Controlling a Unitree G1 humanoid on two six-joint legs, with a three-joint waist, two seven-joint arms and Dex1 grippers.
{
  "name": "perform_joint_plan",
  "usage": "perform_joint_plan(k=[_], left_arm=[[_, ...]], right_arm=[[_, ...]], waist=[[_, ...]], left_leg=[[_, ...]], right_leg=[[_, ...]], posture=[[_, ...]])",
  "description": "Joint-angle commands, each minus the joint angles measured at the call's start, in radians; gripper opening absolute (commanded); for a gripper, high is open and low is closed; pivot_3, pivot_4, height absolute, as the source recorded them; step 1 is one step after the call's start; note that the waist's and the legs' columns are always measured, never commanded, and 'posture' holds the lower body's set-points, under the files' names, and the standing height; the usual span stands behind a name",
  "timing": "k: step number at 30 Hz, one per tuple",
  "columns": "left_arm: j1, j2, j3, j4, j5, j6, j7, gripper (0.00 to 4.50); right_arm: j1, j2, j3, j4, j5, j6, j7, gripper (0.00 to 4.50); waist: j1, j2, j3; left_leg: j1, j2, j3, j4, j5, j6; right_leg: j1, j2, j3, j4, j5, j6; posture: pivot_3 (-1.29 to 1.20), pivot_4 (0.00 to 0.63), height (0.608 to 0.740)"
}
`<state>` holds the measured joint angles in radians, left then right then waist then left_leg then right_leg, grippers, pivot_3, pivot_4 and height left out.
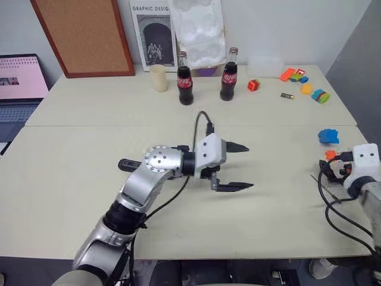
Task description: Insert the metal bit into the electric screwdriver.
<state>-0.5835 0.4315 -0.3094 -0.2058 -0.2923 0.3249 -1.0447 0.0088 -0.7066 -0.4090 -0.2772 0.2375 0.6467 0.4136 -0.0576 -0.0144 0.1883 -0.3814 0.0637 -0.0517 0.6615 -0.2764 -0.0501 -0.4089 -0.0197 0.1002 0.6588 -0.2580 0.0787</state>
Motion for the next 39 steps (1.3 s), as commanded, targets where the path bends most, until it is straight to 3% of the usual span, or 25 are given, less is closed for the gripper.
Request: perform_joint_plan(k=[1,6,12,16,26,39], left_arm=[[-0.019,0.147,0.063,-0.018,0.003,-0.026,-0.106,4.50],[-0.063,0.354,0.057,0.083,0.074,-0.147,-0.269,4.50],[-0.118,0.496,0.012,0.237,0.206,-0.293,-0.401,4.50],[-0.144,0.532,-0.023,0.324,0.291,-0.373,-0.443,4.50],[-0.187,0.451,-0.093,0.429,0.447,-0.386,-0.421,4.50],[-0.251,0.337,-0.121,0.495,0.504,-0.378,-0.416,4.50]], right_arm=[[0.111,-0.097,-0.004,-0.258,0.106,-0.039,0.227,4.46],[0.145,-0.174,0.026,-0.426,0.270,-0.012,0.405,4.46],[0.039,-0.226,0.150,-0.494,0.371,0.047,0.463,4.46],[-0.022,-0.234,0.229,-0.511,0.393,0.071,0.463,4.46],[-0.056,-0.198,0.320,-0.575,0.401,0.103,0.386,4.46],[-0.011,-0.174,0.350,-0.624,0.405,0.116,0.314,4.46]], waist=[[-0.004,0.000,0.000],[-0.006,-0.001,0.001],[0.002,-0.005,0.003],[0.004,-0.005,0.003],[0.022,-0.005,0.003],[0.026,-0.005,0.003]], left_leg=[[0.001,0.000,0.000,-0.001,0.000,0.000],[0.002,0.001,0.000,0.000,0.000,0.000],[0.000,0.001,0.000,0.001,0.000,0.000],[-0.001,0.001,0.000,-0.001,0.000,0.000],[-0.005,0.001,-0.001,0.000,0.000,0.000],[-0.005,0.001,-0.001,0.000,0.000,0.000]], right_leg=[[0.000,0.000,0.000,0.000,0.000,0.000],[0.000,0.001,0.000,0.001,-0.002,-0.002],[0.001,0.000,0.000,-0.002,-0.003,-0.005],[0.000,0.001,-0.001,-0.002,-0.002,-0.004],[-0.003,0.001,-0.001,-0.001,-0.001,-0.005],[-0.003,0.001,-0.001,0.000,0.000,-0.005]], posture=[[0.00,0.150,0.740],[0.00,0.150,0.740],[0.00,0.150,0.740],[0.00,0.150,0.740],[0.00,0.150,0.740],[0.00,0.150,0.740]])
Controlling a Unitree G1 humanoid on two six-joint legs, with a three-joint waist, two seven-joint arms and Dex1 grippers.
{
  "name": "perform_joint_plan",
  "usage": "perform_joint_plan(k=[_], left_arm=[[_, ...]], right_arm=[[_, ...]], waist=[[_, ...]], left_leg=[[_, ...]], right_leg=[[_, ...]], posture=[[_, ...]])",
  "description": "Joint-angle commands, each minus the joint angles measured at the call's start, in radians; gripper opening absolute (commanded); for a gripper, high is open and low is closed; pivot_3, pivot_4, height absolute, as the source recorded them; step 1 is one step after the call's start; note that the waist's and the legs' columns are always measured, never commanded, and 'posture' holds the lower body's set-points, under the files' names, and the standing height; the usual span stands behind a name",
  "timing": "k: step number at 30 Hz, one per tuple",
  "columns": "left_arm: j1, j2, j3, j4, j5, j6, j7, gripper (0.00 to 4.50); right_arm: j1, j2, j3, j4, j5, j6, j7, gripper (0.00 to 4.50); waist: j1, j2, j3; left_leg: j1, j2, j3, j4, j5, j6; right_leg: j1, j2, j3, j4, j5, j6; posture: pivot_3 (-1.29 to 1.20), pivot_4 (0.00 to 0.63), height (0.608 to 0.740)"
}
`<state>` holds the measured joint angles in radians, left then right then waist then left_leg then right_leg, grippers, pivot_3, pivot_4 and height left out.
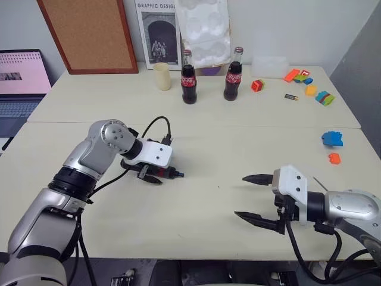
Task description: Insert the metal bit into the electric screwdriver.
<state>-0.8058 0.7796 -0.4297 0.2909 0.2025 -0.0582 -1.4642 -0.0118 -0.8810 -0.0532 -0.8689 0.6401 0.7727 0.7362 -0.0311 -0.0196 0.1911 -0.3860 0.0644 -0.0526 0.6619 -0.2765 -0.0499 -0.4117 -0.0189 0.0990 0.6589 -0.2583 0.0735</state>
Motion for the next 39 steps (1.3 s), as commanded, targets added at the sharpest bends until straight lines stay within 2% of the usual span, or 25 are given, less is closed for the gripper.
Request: perform_joint_plan(k=[1,9,12,19,22,27,30,33,37,39], left_arm=[[-0.030,-0.019,-0.004,0.000,0.014,0.004,0.005,4.50],[-0.007,-0.031,-0.026,-0.012,0.038,-0.011,0.004,4.50],[0.008,-0.044,-0.023,-0.019,0.035,0.005,0.014,3.98],[0.039,-0.036,-0.030,-0.042,0.052,0.007,0.018,2.25],[0.043,-0.034,-0.029,-0.042,0.057,0.001,0.027,1.69],[0.030,-0.048,-0.012,-0.045,0.027,-0.034,0.034,1.64],[0.003,-0.100,0.032,-0.042,-0.032,0.020,0.056,1.64],[-0.037,-0.198,0.106,-0.046,-0.112,0.135,0.121,1.64],[-0.093,-0.390,0.249,-0.054,-0.259,0.369,0.292,1.64],[-0.093,-0.464,0.295,-0.056,-0.303,0.386,0.374,1.64]], right_arm=[[0.012,-0.001,-0.007,-0.031,0.001,-0.012,-0.008,4.46],[0.028,-0.004,-0.009,-0.033,-0.011,-0.027,-0.013,4.46],[0.029,-0.008,-0.008,-0.035,-0.016,-0.029,-0.013,4.50],[0.040,-0.020,-0.015,-0.036,-0.030,-0.042,-0.004,4.50],[0.036,-0.022,-0.013,-0.037,-0.031,-0.043,-0.004,4.50],[0.042,-0.034,-0.061,-0.029,-0.013,-0.047,0.013,4.50],[0.066,-0.042,-0.143,-0.026,0.024,-0.040,0.034,4.50],[0.093,-0.053,-0.239,-0.012,0.063,-0.031,0.055,4.50],[0.101,-0.063,-0.351,0.030,0.106,-0.013,0.061,4.50],[0.097,-0.068,-0.385,0.050,0.118,-0.004,0.054,4.50]], waist=[[0.000,0.000,0.000],[0.000,0.000,0.000],[0.000,0.000,0.000],[0.003,0.000,-0.001],[0.003,0.000,-0.001],[0.003,0.000,-0.001],[0.008,0.000,-0.001],[0.016,0.000,-0.001],[0.029,-0.002,0.000],[0.027,-0.002,0.000]], left_leg=[[0.000,0.000,0.000,0.000,0.000,0.000],[0.001,0.000,0.000,0.000,0.000,0.000],[0.001,0.000,0.000,0.000,0.000,0.000],[0.004,0.000,0.000,0.001,0.000,0.000],[0.004,0.000,0.000,0.001,0.000,0.000],[0.005,0.000,0.000,0.001,0.000,0.000],[0.004,0.000,0.000,0.001,0.000,0.000],[0.003,0.000,0.000,0.002,0.000,0.000],[0.001,-0.001,-0.001,0.003,0.000,0.000],[0.002,-0.001,-0.001,0.003,0.000,0.000]], right_leg=[[0.000,0.000,0.000,0.000,0.000,0.000],[0.000,0.000,0.000,0.000,0.000,0.000],[0.001,0.000,0.000,0.001,0.000,0.000],[0.003,0.000,0.000,0.002,-0.001,0.002],[0.004,0.000,0.000,0.002,-0.001,0.002],[0.004,0.000,0.000,0.003,-0.002,0.003],[0.004,0.000,0.000,0.003,-0.002,0.003],[0.004,0.000,-0.001,0.002,0.000,0.002],[0.004,-0.001,-0.002,0.001,0.001,0.001],[0.004,-0.001,-0.001,0.001,0.001,0.001]], posture=[[0.00,0.150,0.740],[0.00,0.150,0.740],[0.00,0.150,0.740],[0.00,0.150,0.740],[0.00,0.150,0.740],[0.00,0.150,0.740],[0.00,0.150,0.740],[0.00,0.150,0.740],[0.00,0.150,0.740],[0.00,0.150,0.740]])
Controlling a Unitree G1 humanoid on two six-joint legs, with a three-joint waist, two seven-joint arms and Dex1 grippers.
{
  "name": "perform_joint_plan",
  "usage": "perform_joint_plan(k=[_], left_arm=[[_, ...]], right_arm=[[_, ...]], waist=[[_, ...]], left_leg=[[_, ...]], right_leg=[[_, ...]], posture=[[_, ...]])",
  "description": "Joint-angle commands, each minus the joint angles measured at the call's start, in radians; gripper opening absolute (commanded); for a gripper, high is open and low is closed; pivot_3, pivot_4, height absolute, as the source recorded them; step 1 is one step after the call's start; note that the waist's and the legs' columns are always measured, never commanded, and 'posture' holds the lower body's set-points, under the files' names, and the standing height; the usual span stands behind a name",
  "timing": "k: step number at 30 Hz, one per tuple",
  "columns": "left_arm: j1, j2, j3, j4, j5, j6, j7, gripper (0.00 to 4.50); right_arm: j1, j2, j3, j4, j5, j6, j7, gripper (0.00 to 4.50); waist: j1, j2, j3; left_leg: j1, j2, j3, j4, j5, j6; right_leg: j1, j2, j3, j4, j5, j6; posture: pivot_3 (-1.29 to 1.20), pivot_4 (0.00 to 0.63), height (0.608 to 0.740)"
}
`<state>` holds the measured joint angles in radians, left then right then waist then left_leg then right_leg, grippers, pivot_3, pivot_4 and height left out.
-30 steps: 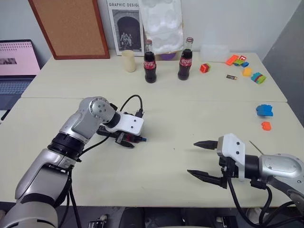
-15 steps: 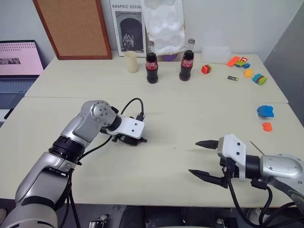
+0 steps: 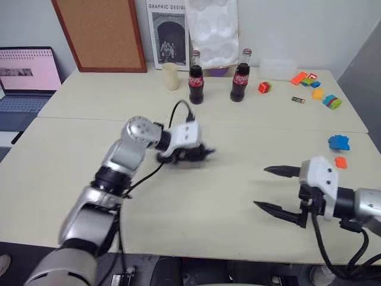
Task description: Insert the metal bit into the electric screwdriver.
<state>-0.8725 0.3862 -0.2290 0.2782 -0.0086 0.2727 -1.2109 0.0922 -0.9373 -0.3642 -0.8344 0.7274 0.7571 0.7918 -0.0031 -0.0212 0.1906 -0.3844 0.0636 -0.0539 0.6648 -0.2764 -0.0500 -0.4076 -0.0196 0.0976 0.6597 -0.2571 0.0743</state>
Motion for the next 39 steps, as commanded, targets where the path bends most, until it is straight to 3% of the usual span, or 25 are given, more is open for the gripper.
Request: perform_joint_plan(k=[1,6,14,23,39], left_arm=[[-0.020,-0.101,0.110,-0.052,-0.107,0.059,0.158,1.64],[0.022,-0.211,0.151,-0.112,-0.163,0.086,0.313,1.64],[0.207,-0.310,0.150,-0.194,-0.152,-0.041,0.512,1.64],[0.398,-0.303,0.123,-0.249,-0.109,-0.114,0.647,1.64],[0.611,-0.209,0.169,-0.527,-0.192,0.015,0.743,1.64]], right_arm=[[-0.017,-0.014,-0.082,0.019,0.042,0.019,-0.009,4.50],[-0.093,-0.025,-0.086,0.018,0.115,0.051,-0.036,4.50],[-0.285,-0.008,0.041,0.036,0.147,0.069,-0.133,4.50],[-0.457,0.017,0.163,0.070,0.165,0.099,-0.170,4.50],[-0.469,-0.003,0.183,0.089,0.161,0.098,-0.129,4.50]], waist=[[-0.005,0.000,0.000],[-0.031,0.000,0.000],[-0.026,0.000,0.000],[-0.027,0.002,-0.001],[-0.032,0.003,-0.003]], left_leg=[[0.000,0.000,0.000,0.000,0.000,0.000],[0.003,0.000,-0.001,-0.002,0.000,0.000],[0.003,0.000,-0.001,-0.002,0.000,0.000],[0.003,0.000,-0.001,-0.002,0.000,0.000],[0.007,0.000,0.000,-0.002,0.000,0.000]], right_leg=[[0.000,0.000,0.000,0.000,0.000,0.000],[0.000,0.001,0.001,0.001,0.000,-0.001],[0.000,0.001,0.001,0.001,0.000,-0.001],[0.001,0.001,0.001,0.000,0.000,-0.001],[0.002,0.001,0.002,0.002,-0.001,0.002]], posture=[[0.00,0.150,0.740],[0.00,0.150,0.740],[0.00,0.150,0.740],[0.00,0.150,0.740],[0.00,0.150,0.740]])
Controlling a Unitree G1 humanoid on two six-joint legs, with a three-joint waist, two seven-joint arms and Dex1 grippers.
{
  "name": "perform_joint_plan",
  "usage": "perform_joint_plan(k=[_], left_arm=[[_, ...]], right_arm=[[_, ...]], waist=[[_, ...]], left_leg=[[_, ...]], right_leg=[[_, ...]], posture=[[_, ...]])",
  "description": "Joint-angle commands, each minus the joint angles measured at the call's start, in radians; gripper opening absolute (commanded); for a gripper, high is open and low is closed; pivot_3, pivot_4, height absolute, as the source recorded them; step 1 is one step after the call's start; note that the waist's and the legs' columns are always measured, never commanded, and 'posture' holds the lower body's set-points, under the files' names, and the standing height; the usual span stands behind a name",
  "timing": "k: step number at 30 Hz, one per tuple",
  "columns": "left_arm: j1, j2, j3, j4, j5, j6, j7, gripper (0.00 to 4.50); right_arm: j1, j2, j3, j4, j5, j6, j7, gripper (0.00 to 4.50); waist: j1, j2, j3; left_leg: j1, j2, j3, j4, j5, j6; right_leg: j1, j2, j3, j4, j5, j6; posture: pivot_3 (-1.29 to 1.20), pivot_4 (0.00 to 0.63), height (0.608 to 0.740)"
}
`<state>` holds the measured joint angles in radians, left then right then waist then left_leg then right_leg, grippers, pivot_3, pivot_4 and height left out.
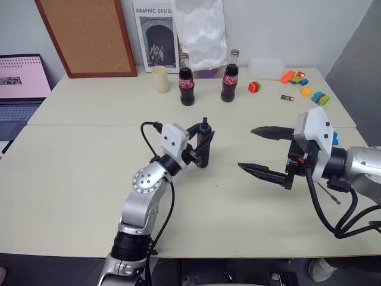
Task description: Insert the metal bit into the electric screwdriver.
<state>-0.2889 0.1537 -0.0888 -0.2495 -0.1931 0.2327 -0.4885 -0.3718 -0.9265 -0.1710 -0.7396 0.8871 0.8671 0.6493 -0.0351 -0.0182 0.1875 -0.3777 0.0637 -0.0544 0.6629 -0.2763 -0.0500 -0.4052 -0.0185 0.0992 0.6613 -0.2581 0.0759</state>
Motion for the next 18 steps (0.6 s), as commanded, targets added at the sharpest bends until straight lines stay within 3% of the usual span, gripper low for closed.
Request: perform_joint_plan(k=[1,11,18], left_arm=[[0.030,0.026,0.031,-0.008,-0.022,0.056,0.015,1.64],[0.022,0.016,-0.014,-0.063,-0.035,0.068,0.046,1.64],[0.046,-0.015,-0.094,-0.109,0.035,-0.003,0.097,1.64]], right_arm=[[-0.003,-0.015,-0.012,-0.005,0.000,-0.012,0.017,4.50],[0.031,-0.053,-0.049,0.006,-0.017,0.015,0.015,4.50],[0.129,-0.148,-0.221,0.090,-0.028,0.203,-0.098,4.50]], waist=[[0.000,0.000,0.000],[0.002,0.000,0.000],[0.007,0.000,0.000]], left_leg=[[0.000,0.000,0.000,0.000,0.000,0.000],[-0.001,0.000,0.000,0.000,0.000,0.000],[-0.004,0.000,0.000,0.000,0.000,0.000]], right_leg=[[0.000,0.000,0.000,0.000,0.000,0.000],[0.000,0.000,0.000,-0.002,0.000,0.000],[0.000,-0.001,0.000,-0.005,0.003,-0.004]], posture=[[0.00,0.150,0.740],[0.00,0.150,0.740],[0.00,0.150,0.740]])
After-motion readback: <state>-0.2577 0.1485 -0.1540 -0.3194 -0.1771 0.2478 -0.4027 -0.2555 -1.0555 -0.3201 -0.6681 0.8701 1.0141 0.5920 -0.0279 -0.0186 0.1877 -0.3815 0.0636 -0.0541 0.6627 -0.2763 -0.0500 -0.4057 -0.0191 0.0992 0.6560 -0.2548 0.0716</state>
